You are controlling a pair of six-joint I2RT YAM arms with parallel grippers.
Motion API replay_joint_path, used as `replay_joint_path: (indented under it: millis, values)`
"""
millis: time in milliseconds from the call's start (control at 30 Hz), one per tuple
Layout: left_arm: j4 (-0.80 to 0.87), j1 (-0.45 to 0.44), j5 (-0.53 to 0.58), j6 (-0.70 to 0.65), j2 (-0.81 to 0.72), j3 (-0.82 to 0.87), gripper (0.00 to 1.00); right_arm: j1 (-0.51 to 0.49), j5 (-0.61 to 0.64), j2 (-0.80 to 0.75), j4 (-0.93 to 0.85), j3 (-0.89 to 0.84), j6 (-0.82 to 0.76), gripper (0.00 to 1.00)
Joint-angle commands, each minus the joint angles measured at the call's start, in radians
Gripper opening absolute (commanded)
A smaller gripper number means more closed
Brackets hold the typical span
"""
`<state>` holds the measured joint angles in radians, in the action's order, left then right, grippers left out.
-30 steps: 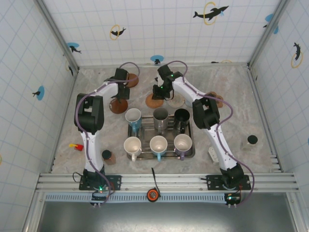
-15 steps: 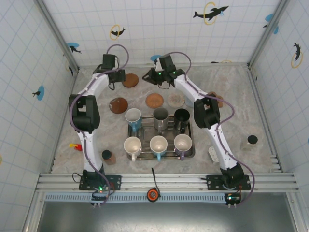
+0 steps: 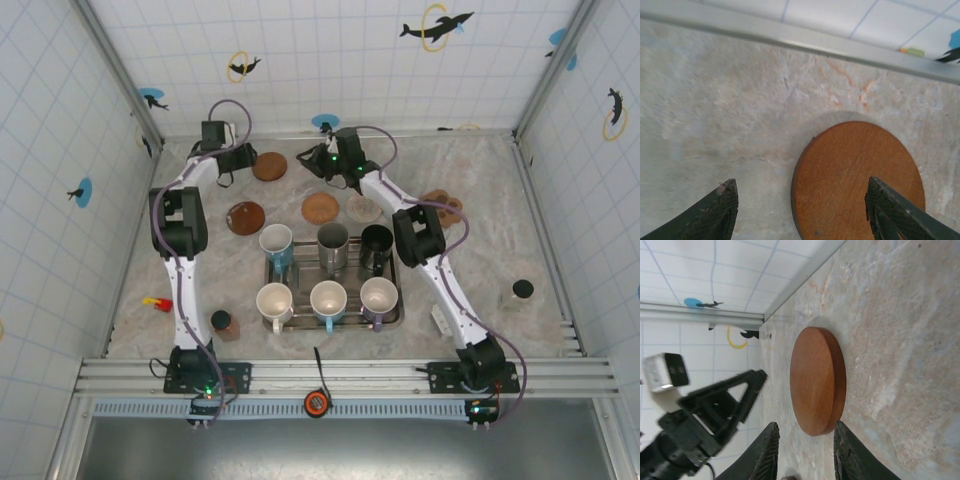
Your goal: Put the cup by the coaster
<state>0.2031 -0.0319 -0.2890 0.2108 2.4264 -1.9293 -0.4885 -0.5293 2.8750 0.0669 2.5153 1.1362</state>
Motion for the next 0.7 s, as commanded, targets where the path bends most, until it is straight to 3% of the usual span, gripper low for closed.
replay_joint_path:
  millis: [0,300,433,667]
  values:
    - [-0.053,-0.001,-0.065,0.029,0.041,-0.054,0.68,0.008,0.018,0.018,0.086,0.05,0.018,0.33]
    - [0.044,0.006,-0.165,0.065,0.204,-0.302,0.68,0.021,0.032,0.042,0.089,0.054,0.029,0.34]
    - [0.015,0.006,-0.245,0.079,0.244,-0.314,0.68,0.025,0.034,0.044,0.061,0.051,0.023,0.34]
    - [0.027,0.006,-0.292,0.085,0.284,-0.337,0.67,0.028,0.026,0.047,0.043,0.048,0.019,0.33]
